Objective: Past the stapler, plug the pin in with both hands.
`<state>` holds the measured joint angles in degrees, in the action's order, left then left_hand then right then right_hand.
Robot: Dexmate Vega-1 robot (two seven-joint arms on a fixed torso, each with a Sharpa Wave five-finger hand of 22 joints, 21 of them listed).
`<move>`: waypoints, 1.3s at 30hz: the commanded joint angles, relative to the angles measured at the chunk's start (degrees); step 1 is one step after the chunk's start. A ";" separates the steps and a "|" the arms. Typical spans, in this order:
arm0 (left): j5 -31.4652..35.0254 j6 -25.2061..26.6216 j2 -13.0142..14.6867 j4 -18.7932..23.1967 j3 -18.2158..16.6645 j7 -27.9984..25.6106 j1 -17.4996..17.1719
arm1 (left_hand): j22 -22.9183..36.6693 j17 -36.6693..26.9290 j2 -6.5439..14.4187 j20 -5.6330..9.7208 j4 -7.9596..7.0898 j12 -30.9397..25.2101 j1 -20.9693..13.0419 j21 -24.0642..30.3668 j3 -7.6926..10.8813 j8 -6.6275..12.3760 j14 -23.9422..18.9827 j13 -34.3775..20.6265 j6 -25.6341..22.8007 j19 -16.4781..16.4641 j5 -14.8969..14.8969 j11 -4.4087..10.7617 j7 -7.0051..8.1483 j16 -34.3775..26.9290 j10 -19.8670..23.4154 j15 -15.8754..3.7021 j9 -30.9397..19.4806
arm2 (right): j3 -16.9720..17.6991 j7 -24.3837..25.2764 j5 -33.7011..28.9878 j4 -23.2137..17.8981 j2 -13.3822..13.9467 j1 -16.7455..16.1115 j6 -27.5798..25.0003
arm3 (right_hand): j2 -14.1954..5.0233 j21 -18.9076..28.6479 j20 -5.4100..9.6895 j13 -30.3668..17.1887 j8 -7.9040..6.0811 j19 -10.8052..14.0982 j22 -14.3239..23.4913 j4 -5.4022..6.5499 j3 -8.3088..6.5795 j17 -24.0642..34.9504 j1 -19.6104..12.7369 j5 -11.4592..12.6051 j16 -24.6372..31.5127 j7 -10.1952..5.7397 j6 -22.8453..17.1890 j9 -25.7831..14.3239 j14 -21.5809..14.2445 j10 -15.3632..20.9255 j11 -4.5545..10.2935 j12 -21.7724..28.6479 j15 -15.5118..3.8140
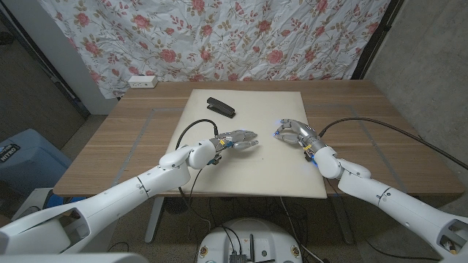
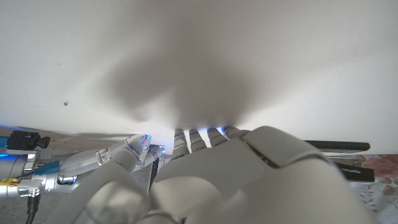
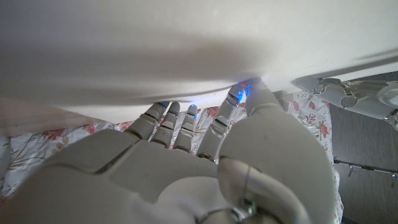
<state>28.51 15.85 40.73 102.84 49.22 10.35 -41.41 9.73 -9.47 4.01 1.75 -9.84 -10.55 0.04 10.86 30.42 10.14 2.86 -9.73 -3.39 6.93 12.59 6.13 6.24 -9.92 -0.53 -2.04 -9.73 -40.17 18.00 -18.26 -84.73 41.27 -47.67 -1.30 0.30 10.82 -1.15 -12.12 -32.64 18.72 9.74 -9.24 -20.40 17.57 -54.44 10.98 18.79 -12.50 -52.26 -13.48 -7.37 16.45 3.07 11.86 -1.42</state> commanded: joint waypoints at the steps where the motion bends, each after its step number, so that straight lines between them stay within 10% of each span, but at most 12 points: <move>1: -0.19 0.46 0.03 0.15 0.06 0.17 -0.06 | 0.12 -0.31 6.51 7.21 -0.16 -0.35 -0.44 0.48 0.54 0.17 -0.29 -0.10 0.08 -0.27 0.37 0.08 0.03 -0.38 0.55 -4.16 -0.17 | 0.17 -0.20 -0.03 -0.11 0.24 -0.16 0.61 | 0.35 0.33 -1.25 -0.11 0.07 0.57 0.21 0.11 0.35 0.04 0.11 -0.13 -0.33 -0.10 0.22 -0.13 0.19 -0.36 -0.04 -0.18 0.37; 39: -0.61 0.15 0.18 -0.16 0.06 0.86 0.34 | 0.14 -0.35 6.40 7.13 -0.31 -0.33 -0.27 0.42 1.23 0.20 -0.70 -0.11 0.05 -0.50 0.29 -0.06 -0.04 -0.43 0.78 -4.01 -0.19 | 0.23 -2.64 1.01 1.69 0.48 0.63 4.49 | 2.68 0.06 -2.57 -0.23 4.30 -1.31 0.26 0.35 1.74 0.14 1.66 -0.71 -1.87 0.04 10.63 0.03 2.71 -4.77 -1.54 -0.79 2.12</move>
<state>28.12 15.72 40.94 102.65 49.28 10.99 -41.04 9.75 -9.76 4.00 2.06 -10.09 -10.53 0.04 11.09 31.10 10.15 2.24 -9.75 -3.38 6.64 12.58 6.04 6.24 -9.97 -0.01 -2.04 -9.72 -40.05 16.19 -17.71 -83.54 41.55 -47.18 2.29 2.40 10.59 -2.89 -12.12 -28.78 16.97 9.74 -8.93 -18.81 17.44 -52.94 10.37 17.06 -12.39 -42.12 -13.30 -4.90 12.03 1.35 11.22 0.62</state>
